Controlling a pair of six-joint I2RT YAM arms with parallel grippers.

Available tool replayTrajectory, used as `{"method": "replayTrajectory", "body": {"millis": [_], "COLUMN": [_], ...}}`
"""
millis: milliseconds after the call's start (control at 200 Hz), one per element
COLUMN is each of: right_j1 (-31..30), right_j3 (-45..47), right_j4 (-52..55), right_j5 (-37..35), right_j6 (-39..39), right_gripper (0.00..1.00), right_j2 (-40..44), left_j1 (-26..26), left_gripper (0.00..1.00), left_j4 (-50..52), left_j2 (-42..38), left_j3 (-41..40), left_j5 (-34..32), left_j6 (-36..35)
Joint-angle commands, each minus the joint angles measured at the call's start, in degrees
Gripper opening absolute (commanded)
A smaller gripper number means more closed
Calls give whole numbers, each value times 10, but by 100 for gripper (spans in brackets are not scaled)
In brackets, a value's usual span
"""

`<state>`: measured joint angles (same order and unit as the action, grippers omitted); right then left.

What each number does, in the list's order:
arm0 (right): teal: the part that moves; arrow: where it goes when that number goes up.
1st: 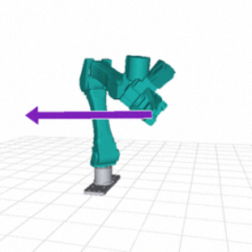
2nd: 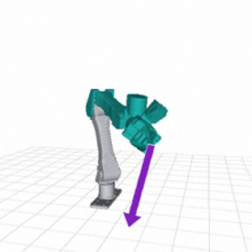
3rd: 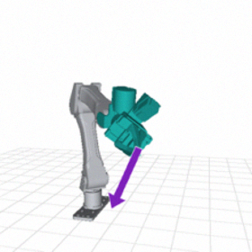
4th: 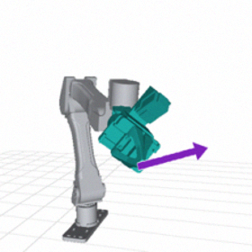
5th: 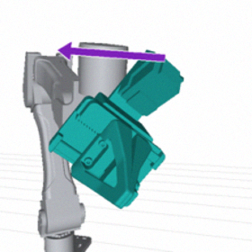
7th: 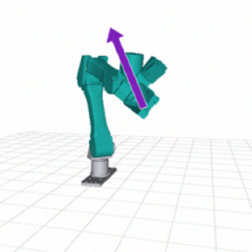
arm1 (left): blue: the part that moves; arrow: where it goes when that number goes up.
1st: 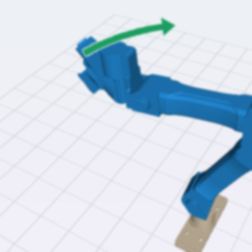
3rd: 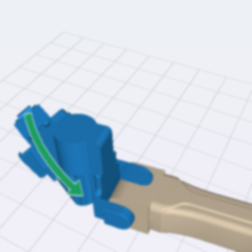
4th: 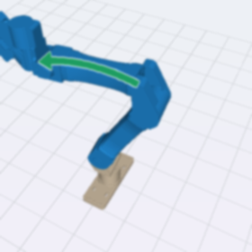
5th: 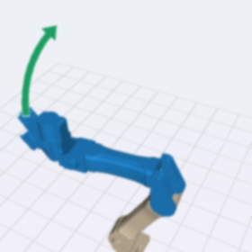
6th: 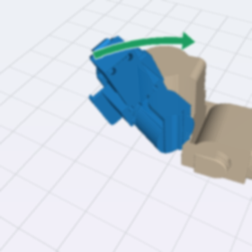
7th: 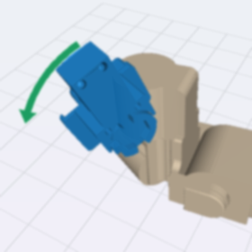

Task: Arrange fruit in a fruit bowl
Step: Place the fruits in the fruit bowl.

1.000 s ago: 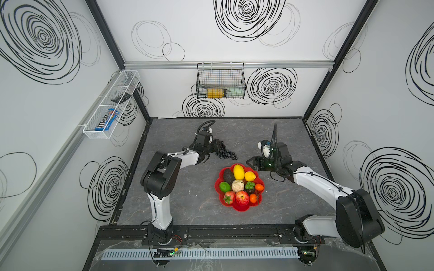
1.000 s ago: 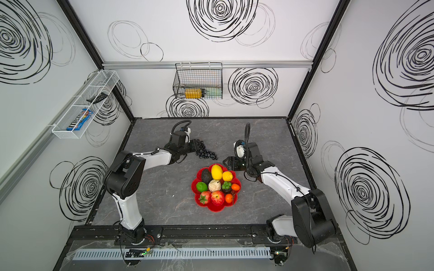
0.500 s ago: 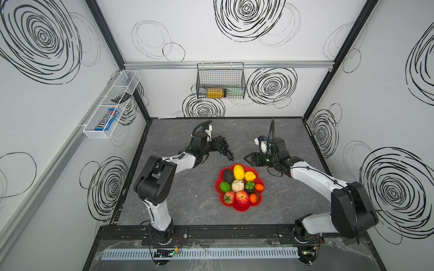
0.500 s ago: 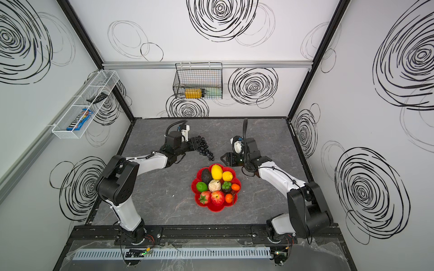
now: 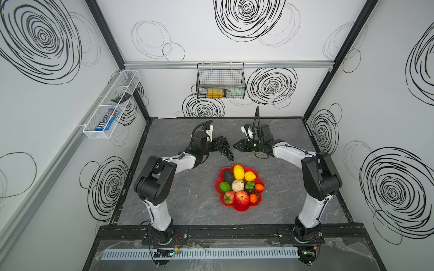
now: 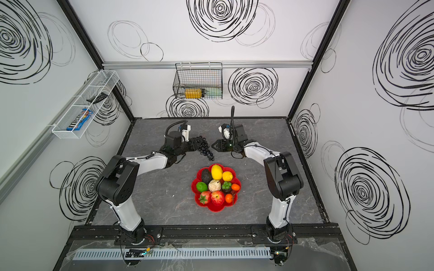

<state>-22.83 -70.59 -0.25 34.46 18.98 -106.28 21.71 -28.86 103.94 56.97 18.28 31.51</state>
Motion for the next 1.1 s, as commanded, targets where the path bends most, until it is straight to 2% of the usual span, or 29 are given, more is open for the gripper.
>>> {"method": "replayTrajectory", "body": {"millis": [0,120,435,811,1096], "right_j1": [-5,-8,-23,-27,-50], "right_j3": [-35,-65,-108,-118,-113], "right_j4": [-6,-2,3,21,46], "right_j5": [16,31,34,-4,-84], "right_j6": [-10,-11,-11,-22,-41], "right_gripper": [38,33,29,0,0], "right_j2": [-19,-50,-83,-78,-30], "left_j1": [5,7,9,9,3], "left_gripper": [41,41,41,42,47], "left_j4": [-44,-44,-44,-44,-66], "left_j2": [2,3,5,8,-5], "left_j3": [2,3,6,5,-11], "left_j5": [12,10,7,8,8], "left_j6": [-7,-9,-10,-10,1]}}
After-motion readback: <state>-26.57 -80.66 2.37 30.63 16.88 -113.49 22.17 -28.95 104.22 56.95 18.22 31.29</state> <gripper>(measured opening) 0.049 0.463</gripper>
